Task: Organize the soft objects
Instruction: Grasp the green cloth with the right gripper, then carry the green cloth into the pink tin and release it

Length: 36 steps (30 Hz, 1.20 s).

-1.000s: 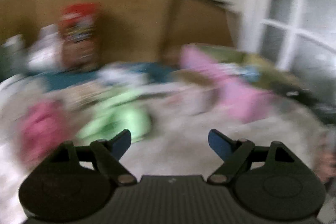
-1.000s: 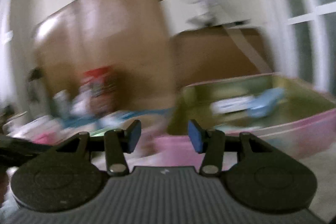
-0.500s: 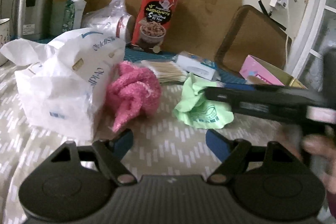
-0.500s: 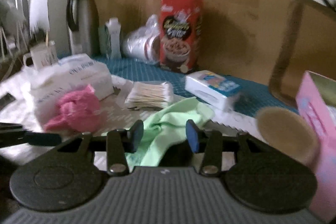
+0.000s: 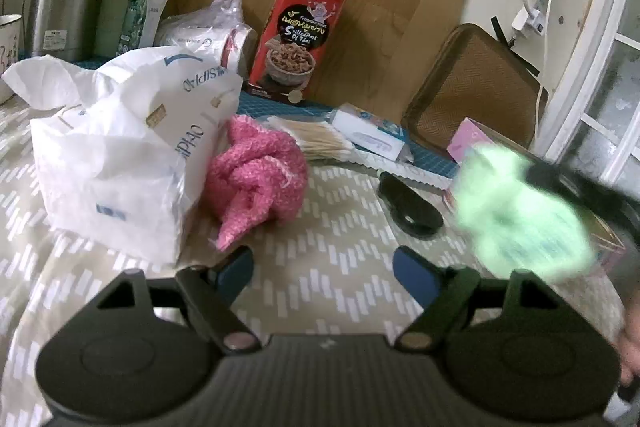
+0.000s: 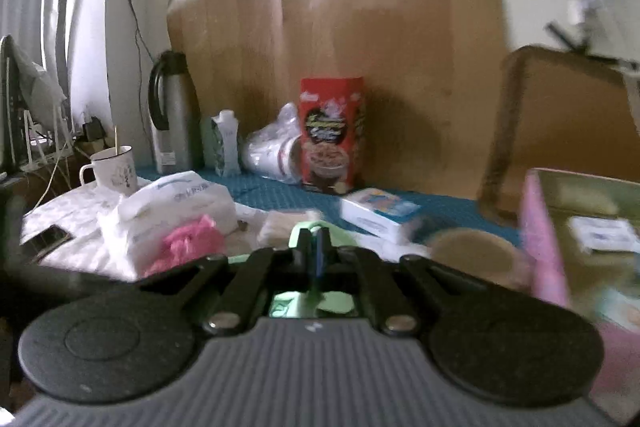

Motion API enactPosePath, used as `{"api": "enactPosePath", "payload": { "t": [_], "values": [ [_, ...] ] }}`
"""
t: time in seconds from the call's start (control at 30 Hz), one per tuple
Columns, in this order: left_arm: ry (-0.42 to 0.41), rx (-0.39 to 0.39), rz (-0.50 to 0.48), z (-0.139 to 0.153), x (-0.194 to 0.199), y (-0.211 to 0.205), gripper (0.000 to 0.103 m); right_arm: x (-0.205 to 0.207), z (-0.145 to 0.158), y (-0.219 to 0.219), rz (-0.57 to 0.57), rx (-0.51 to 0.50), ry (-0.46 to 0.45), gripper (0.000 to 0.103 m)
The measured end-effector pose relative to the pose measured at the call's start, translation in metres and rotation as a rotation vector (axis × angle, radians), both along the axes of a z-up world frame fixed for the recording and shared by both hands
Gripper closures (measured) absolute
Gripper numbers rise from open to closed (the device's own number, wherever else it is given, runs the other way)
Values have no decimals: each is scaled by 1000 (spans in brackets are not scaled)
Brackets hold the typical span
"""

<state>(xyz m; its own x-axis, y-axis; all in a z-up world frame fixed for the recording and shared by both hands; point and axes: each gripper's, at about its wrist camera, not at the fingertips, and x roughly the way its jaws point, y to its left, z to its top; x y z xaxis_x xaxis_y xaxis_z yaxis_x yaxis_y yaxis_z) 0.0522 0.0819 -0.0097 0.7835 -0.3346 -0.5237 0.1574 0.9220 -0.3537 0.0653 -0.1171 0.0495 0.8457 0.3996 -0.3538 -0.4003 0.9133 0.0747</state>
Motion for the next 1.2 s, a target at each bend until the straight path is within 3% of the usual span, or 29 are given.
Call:
{"api": "enactPosePath", "payload": {
  "t": [0.17,0.3,0.4,0.47,0.5,0.53,0.63,0.8,0.9,0.97,1.0,1.03,1.1,1.2],
  "values": [
    [-2,20,-34,3,-1,-10,25,-72,-14,-35,-72,-51,-21,98],
    [-5,21,-146,12,-9,-43,25,-91,-42,-67,-202,-79,65,94],
    [-21,46,-256,22,-15,-78,24,-94,-52,-89,-375,-140,70,91],
    [-17,46,-334,28,-19,-101,25,-97,-53,-107,-417,-97,89,78],
    [-10,40,-376,31,-20,-112,25,-102,-51,-115,-422,-52,90,63],
    [-5,37,-407,32,-20,-122,25,-105,-49,-122,-414,-10,81,55],
    [-2,48,-477,35,-18,-151,24,-119,-46,-133,-368,33,47,54],
    [12,103,-542,31,3,-195,21,-139,-56,-127,-204,36,75,54],
    [32,126,-599,23,10,-219,22,-142,-63,-111,-171,-52,64,55],
    [75,144,-632,12,15,-233,39,-140,-68,-104,-164,-109,64,72],
    [102,147,-651,5,17,-238,49,-134,-71,-103,-159,-118,76,86],
    [64,153,-642,5,13,-239,57,-127,-74,-102,-157,-121,90,95],
    [78,159,-654,7,11,-240,68,-115,-76,-104,-159,-86,77,99],
    [52,140,-647,26,8,-236,68,-98,-72,-109,-178,-26,91,99]
  ]
}}
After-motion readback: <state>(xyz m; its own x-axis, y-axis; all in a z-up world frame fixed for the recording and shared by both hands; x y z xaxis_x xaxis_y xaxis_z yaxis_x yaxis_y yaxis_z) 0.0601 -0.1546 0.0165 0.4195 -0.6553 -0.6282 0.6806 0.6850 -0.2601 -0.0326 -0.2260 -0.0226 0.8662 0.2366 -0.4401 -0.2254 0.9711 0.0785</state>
